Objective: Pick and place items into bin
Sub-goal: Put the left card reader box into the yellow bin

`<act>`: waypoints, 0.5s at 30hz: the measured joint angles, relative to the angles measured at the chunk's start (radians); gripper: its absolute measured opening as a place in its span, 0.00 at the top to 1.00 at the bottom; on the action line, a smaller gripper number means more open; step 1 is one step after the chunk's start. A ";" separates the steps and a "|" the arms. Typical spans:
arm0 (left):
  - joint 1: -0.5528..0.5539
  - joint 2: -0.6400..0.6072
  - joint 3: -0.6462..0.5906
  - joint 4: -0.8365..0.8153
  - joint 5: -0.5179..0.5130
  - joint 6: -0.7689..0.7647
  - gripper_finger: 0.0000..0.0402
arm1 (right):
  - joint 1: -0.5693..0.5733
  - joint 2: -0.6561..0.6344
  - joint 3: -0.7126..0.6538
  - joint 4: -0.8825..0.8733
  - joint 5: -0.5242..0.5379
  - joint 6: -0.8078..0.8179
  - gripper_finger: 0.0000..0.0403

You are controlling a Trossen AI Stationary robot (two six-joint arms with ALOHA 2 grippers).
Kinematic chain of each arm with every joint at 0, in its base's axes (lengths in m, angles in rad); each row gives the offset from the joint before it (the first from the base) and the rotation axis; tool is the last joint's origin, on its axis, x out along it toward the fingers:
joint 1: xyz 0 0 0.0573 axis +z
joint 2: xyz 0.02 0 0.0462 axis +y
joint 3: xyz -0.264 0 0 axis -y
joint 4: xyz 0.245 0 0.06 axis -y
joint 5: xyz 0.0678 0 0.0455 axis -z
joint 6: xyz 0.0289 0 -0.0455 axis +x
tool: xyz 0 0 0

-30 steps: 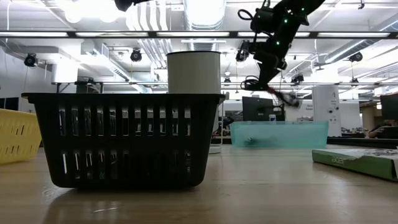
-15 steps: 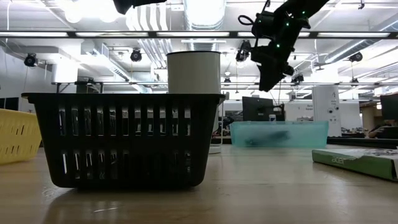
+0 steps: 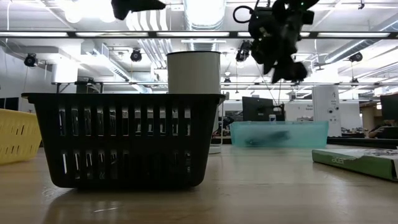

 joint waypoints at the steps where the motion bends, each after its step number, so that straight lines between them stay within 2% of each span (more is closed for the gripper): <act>1: 0.000 0.000 0.000 -0.017 0.000 -0.020 0.34 | 0.030 0.000 0.000 -0.031 0.001 0.020 0.65; 6: 0.000 0.000 0.000 -0.077 0.001 -0.057 0.34 | 0.187 0.000 -0.004 -0.086 0.012 0.121 0.66; 11: 0.000 -0.002 0.000 -0.079 0.004 -0.057 0.34 | 0.377 0.000 -0.024 -0.088 0.133 0.282 0.67; 15: 0.000 -0.006 0.000 -0.079 0.004 -0.056 0.34 | 0.521 0.000 -0.059 -0.075 0.136 0.407 0.67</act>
